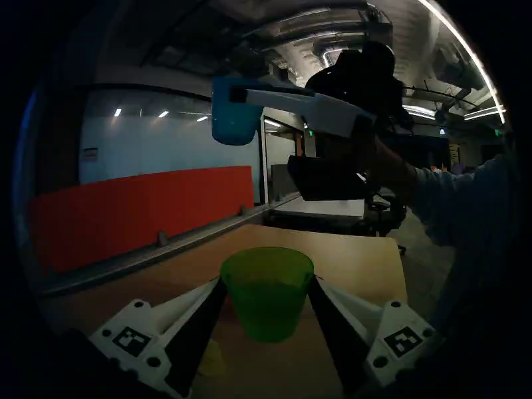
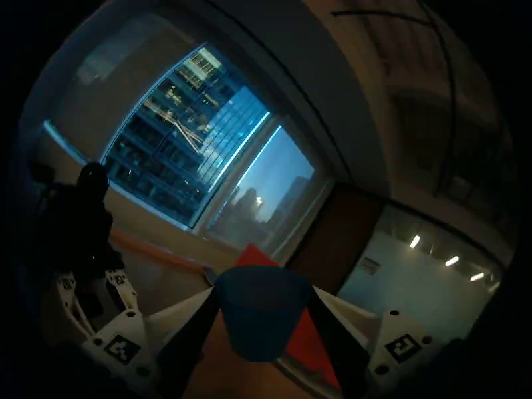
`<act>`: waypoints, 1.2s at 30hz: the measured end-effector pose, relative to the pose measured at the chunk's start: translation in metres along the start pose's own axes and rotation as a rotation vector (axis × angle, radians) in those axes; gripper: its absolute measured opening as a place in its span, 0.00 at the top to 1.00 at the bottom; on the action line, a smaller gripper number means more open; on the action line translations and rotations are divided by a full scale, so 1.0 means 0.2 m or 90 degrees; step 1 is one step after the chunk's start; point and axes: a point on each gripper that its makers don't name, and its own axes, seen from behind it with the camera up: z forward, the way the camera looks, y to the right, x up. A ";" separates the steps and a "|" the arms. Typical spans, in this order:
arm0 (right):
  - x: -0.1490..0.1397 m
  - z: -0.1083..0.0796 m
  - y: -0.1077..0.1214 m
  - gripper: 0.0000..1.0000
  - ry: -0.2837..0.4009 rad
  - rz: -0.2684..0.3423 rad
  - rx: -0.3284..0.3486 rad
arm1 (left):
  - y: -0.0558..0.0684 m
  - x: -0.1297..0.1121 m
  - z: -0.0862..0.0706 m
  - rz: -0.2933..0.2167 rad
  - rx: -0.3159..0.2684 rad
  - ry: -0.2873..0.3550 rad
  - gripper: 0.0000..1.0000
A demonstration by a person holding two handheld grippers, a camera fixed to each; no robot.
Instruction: Pour water
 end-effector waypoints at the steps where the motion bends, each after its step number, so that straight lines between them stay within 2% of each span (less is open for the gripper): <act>1: 0.00 0.00 0.00 0.08 -0.002 0.030 0.002 | 0.00 0.00 0.00 0.001 0.001 0.001 0.14; 5: -0.03 -0.02 -0.01 0.08 -0.013 0.142 0.012 | 0.00 0.01 0.00 0.005 0.003 0.002 0.14; 8: -0.06 -0.02 -0.02 0.08 -0.027 0.208 0.021 | 0.00 0.01 -0.01 0.006 0.004 0.003 0.15; 12: -0.10 -0.02 -0.02 0.08 -0.037 0.257 0.029 | -0.01 0.02 -0.02 0.007 0.007 0.004 0.14; 18: -0.13 -0.04 0.02 0.08 -0.040 0.286 0.022 | -0.02 0.03 -0.04 0.010 0.013 0.004 0.15; 23: -0.18 -0.08 0.04 0.08 -0.046 0.287 0.013 | -0.05 0.04 -0.07 0.013 0.024 0.005 0.15; 36: -0.37 -0.21 0.00 0.08 -0.081 0.282 0.010 | -0.18 0.01 -0.20 0.018 0.076 -0.005 0.14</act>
